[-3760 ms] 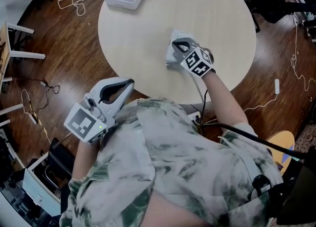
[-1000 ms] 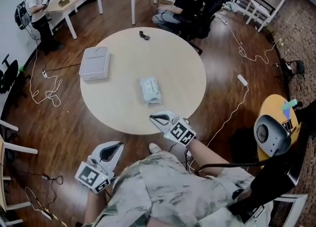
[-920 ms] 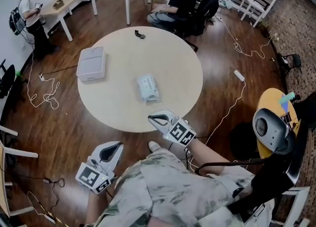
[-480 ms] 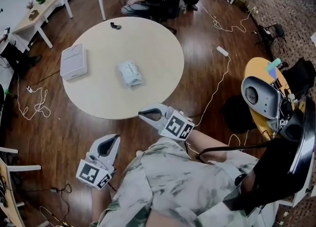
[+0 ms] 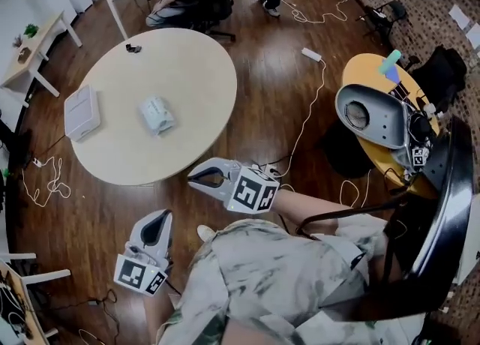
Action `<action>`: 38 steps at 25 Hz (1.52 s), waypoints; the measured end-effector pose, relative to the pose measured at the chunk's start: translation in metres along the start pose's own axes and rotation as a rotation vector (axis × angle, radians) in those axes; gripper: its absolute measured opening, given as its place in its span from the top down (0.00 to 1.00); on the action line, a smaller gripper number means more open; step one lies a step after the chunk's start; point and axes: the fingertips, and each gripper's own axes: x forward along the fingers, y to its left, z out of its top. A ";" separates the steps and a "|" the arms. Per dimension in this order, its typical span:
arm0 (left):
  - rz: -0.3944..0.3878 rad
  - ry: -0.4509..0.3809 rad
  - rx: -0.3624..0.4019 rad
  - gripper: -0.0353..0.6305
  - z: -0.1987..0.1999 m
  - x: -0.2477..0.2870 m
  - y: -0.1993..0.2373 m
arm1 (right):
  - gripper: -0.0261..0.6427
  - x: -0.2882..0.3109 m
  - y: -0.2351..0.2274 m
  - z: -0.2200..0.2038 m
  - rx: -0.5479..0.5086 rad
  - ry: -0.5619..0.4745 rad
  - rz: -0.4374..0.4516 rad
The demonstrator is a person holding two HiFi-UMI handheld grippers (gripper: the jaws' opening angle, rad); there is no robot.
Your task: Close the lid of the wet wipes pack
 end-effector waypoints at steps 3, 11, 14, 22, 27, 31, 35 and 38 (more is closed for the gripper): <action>0.016 0.011 0.002 0.95 -0.003 0.014 -0.034 | 0.96 -0.033 0.010 -0.010 0.021 -0.013 0.017; 0.061 0.052 -0.050 0.95 -0.019 0.023 -0.112 | 0.96 -0.100 0.049 -0.023 0.022 -0.042 0.051; 0.053 0.065 -0.053 0.95 -0.022 0.021 -0.136 | 0.96 -0.117 0.066 -0.022 0.035 -0.051 0.054; -0.006 0.040 -0.027 0.95 -0.024 -0.002 -0.176 | 0.96 -0.139 0.113 -0.013 0.039 -0.050 0.021; -0.023 0.020 -0.006 0.95 -0.028 -0.052 -0.193 | 0.96 -0.137 0.152 0.010 0.020 -0.063 -0.014; -0.020 0.009 0.003 0.95 -0.034 -0.102 -0.199 | 0.96 -0.130 0.188 0.040 -0.010 -0.083 -0.037; -0.043 -0.002 0.002 0.95 -0.043 -0.144 -0.212 | 0.96 -0.124 0.228 0.059 -0.025 -0.093 -0.063; -0.067 -0.012 -0.003 0.95 -0.050 -0.166 -0.222 | 0.96 -0.123 0.254 0.067 -0.021 -0.092 -0.084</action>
